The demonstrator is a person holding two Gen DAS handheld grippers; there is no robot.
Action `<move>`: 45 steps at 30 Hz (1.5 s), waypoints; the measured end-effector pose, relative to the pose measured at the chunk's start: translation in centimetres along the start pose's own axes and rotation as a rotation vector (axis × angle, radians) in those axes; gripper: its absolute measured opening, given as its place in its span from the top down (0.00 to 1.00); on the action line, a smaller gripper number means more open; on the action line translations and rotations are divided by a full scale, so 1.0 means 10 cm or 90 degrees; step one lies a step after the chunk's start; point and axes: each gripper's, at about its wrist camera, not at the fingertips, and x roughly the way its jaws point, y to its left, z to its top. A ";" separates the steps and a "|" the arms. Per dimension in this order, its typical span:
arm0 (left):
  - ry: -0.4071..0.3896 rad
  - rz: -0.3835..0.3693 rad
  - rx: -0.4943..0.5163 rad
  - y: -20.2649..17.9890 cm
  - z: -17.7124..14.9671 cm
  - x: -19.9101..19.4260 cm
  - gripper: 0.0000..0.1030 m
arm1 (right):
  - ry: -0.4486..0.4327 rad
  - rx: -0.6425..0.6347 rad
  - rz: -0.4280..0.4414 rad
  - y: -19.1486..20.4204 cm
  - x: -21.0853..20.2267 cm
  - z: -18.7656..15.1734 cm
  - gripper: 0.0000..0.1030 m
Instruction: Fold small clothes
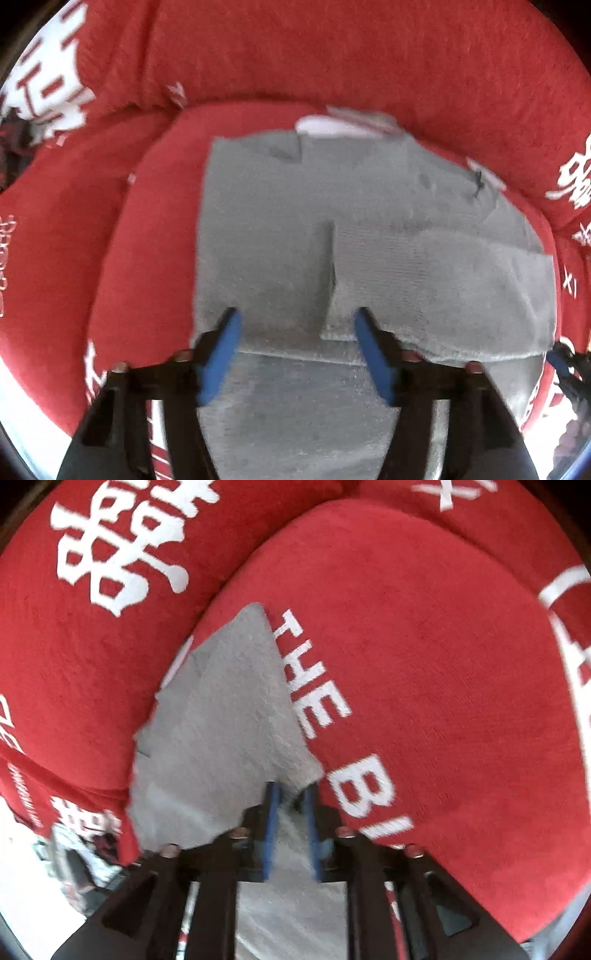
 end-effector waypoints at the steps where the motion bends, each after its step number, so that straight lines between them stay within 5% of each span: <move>1: -0.010 -0.009 0.003 -0.01 0.03 -0.06 0.35 | -0.010 -0.014 -0.006 0.04 -0.06 -0.01 0.65; 8: 0.015 -0.036 0.035 -0.26 0.17 0.11 0.35 | -0.022 -0.057 -0.048 0.19 -0.07 0.09 0.58; 12: 0.028 -0.003 0.044 -0.36 0.15 0.26 0.35 | -0.031 -0.076 -0.063 0.25 0.04 0.23 0.59; 16: 0.032 0.019 0.057 -0.37 0.08 0.33 0.35 | 0.007 -0.141 -0.164 0.28 0.27 0.28 0.60; 29: 0.061 0.047 0.089 -0.47 -0.14 0.10 0.35 | 0.001 -0.133 -0.158 0.22 -0.13 -0.04 0.58; 42: 0.067 0.046 0.091 -0.72 -0.39 -0.21 0.35 | 0.056 -0.190 -0.112 0.56 -0.18 -0.24 0.54; 44: 0.065 0.047 0.087 -0.73 -0.38 -0.22 0.27 | 0.069 -0.202 -0.106 0.63 -0.13 -0.26 0.54; 45: 0.064 0.049 0.085 -0.73 -0.39 -0.22 0.08 | 0.073 -0.206 -0.105 0.65 -0.12 -0.26 0.54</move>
